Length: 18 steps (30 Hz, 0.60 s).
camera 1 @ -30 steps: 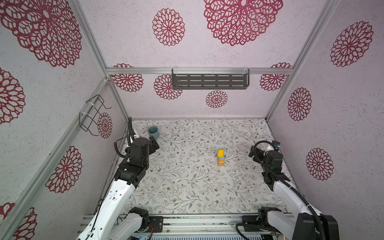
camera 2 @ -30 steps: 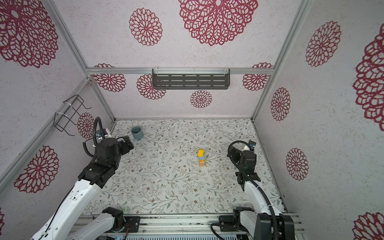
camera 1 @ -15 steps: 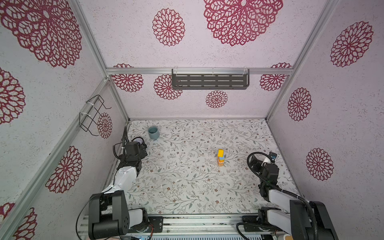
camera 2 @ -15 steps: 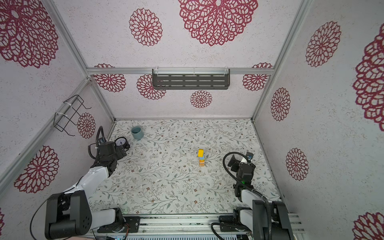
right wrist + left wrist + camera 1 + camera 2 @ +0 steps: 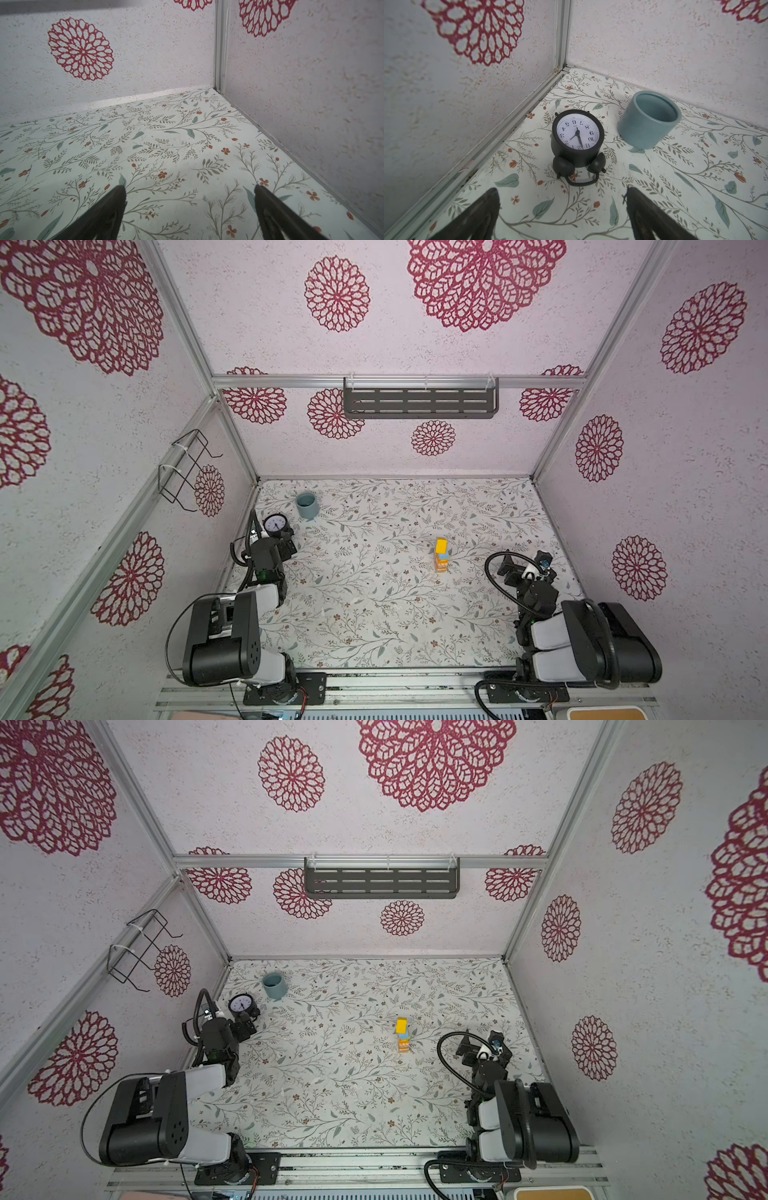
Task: Build the wood block tower
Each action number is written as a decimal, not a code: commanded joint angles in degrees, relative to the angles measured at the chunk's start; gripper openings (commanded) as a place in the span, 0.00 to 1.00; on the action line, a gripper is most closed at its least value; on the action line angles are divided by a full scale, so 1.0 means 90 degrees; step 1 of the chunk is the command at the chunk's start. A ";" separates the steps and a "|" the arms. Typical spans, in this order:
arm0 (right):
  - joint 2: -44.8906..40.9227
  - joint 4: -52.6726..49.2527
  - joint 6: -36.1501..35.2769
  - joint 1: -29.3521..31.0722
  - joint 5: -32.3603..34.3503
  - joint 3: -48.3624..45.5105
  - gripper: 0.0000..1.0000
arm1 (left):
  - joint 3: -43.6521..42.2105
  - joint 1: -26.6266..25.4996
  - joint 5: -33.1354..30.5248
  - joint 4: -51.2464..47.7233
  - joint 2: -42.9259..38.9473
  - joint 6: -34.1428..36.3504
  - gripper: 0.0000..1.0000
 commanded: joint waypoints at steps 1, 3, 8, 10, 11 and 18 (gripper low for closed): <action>0.0376 0.1288 -0.0377 0.0052 -0.0373 -0.0046 0.99 | -0.0538 -0.0174 -0.0285 0.2143 0.0412 0.0386 0.97; 0.0703 0.1290 -0.0557 0.0147 -0.0524 0.0113 0.99 | -0.0539 -0.0240 -0.0401 0.1910 0.0304 0.0361 0.97; 0.0516 0.0355 -0.0472 0.0105 -0.0492 0.0547 0.99 | 0.0090 -0.0285 -0.0159 0.0875 0.0396 0.0561 0.97; 0.0358 -0.1334 -0.0464 0.0088 -0.0569 0.1288 0.99 | 0.0071 -0.0275 -0.0089 0.0858 0.0376 0.0552 0.97; 0.0349 -0.2204 -0.0519 0.0098 -0.0588 0.1750 0.99 | 0.0070 -0.0275 -0.0085 0.0894 0.0390 0.0551 0.97; 0.0349 -0.1944 -0.0530 0.0147 -0.0432 0.1659 0.99 | 0.0030 -0.0284 -0.0090 0.0961 0.0371 0.0562 0.97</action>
